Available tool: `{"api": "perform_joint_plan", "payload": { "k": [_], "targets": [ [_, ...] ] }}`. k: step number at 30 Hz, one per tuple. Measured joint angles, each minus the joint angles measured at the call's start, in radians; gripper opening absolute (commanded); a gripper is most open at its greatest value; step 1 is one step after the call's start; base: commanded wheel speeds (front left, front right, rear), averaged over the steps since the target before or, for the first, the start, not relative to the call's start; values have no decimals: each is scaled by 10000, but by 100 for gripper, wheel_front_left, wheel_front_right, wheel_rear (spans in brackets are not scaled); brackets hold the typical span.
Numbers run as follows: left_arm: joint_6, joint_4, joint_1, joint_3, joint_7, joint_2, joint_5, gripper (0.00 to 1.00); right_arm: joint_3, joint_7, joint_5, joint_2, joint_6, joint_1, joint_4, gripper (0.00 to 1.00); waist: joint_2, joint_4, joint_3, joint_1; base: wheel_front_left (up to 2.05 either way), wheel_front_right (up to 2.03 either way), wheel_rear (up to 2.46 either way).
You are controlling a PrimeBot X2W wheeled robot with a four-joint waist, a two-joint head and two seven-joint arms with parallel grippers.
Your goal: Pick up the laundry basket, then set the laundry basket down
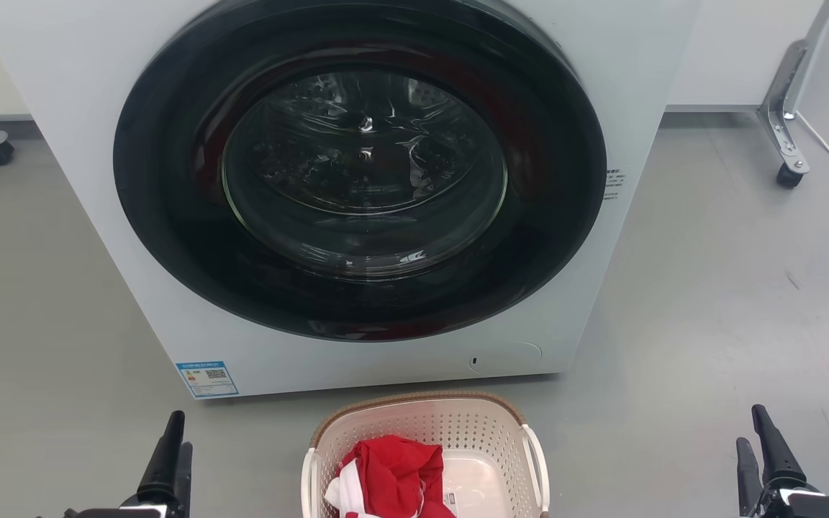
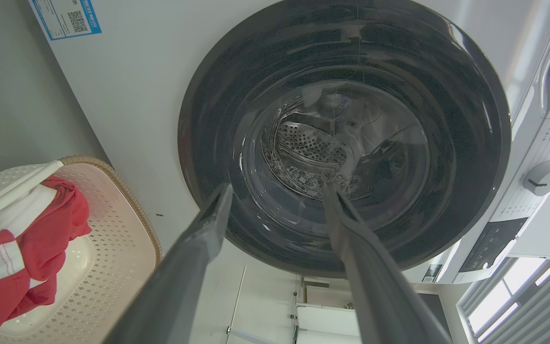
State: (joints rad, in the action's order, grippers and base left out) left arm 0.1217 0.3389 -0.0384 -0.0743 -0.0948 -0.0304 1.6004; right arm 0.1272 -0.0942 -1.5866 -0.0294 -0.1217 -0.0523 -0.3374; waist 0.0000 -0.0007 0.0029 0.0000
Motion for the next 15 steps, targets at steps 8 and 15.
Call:
{"api": "perform_joint_plan", "payload": {
  "k": [8, 15],
  "targets": [
    [0, -25, -171, 207, 268, -27, -244, 100, -42, 245, 259, -12, 0, -26, 19, 100, 0, -3, 1, 2, 0, 0, 0],
    [0, -104, -243, 535, 627, -221, -1009, 100, -255, 577, 970, -174, -2, -213, 100, 100, 0, -3, 1, 2, 0, 0, 0]
  ]
}}
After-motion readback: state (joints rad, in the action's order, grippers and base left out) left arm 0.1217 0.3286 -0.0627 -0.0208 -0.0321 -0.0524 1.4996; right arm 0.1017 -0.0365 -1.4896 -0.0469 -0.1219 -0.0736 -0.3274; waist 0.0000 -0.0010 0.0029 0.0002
